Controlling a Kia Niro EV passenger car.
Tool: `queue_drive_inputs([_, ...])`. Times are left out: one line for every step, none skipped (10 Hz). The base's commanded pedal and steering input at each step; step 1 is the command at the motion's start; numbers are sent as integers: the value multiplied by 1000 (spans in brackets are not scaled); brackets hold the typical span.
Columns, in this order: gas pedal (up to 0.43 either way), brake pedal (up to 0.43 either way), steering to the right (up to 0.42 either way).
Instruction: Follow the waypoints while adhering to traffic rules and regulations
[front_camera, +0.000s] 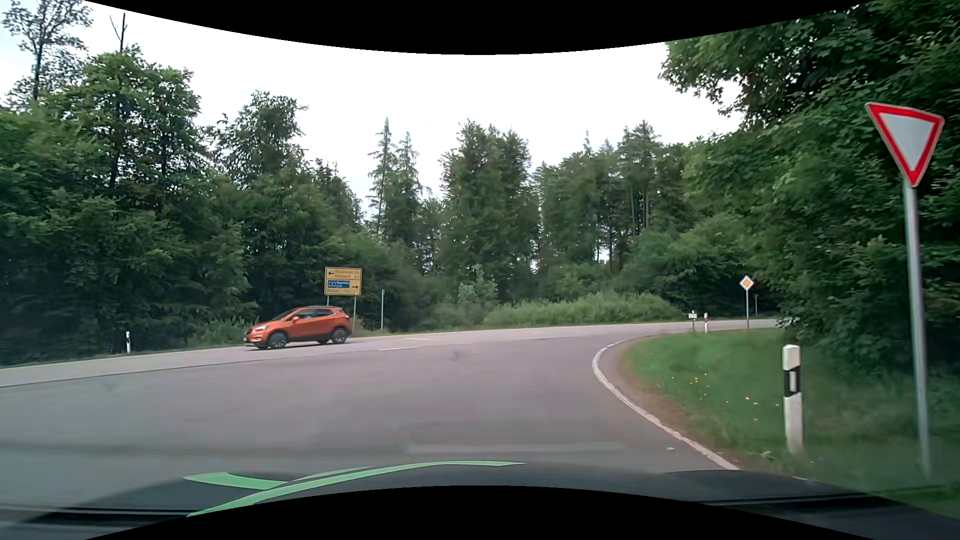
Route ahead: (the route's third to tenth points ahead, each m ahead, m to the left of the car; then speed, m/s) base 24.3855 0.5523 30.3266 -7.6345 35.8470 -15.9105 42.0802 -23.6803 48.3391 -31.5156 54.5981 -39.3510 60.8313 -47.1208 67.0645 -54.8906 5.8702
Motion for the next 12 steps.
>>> queue_drive_inputs([0, 73, -26])
queue_drive_inputs([0, 122, -20])
queue_drive_inputs([0, 165, -14])
queue_drive_inputs([0, 195, -4])
queue_drive_inputs([0, 213, 13])
queue_drive_inputs([0, 232, 31])
queue_drive_inputs([0, 226, 53])
queue_drive_inputs([0, 220, 67])
queue_drive_inputs([0, 201, 79])
queue_drive_inputs([0, 189, 93])
queue_drive_inputs([0, 189, 100])
queue_drive_inputs([0, 183, 105])
